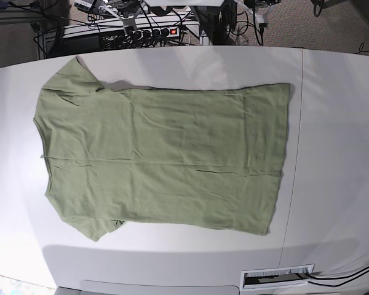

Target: Fold the T-shirt properly

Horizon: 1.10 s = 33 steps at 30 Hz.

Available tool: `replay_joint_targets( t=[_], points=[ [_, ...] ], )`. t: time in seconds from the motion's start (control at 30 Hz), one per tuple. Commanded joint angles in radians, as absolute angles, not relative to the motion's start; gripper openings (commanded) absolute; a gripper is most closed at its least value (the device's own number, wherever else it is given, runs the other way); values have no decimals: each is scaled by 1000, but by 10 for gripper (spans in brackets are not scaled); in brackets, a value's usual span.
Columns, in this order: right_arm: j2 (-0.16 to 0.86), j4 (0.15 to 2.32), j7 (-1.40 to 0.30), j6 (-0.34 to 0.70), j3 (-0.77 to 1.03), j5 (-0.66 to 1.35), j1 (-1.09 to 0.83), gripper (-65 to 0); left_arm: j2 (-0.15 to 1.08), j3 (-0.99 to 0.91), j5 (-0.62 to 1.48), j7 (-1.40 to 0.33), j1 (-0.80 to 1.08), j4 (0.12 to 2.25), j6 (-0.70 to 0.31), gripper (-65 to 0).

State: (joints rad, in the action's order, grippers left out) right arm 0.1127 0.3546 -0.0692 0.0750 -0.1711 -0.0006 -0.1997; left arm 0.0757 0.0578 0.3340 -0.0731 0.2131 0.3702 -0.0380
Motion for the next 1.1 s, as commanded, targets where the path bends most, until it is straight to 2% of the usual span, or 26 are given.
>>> replay_joint_targets(
  t=[0.0,0.87,1.07],
  points=[
    [116,358,-60,76,-170,-1,-205,-650,81,59,333,-69,222,374,-52,-650],
    [117,358,-75,76,-170,-2,-205,-650,84,59,332,-51,255,392,-79,-650],
    [117,358,-102,76,-170,-62,-205,-650,101,59,277,-51,266,394,-99,-650]
  ],
)
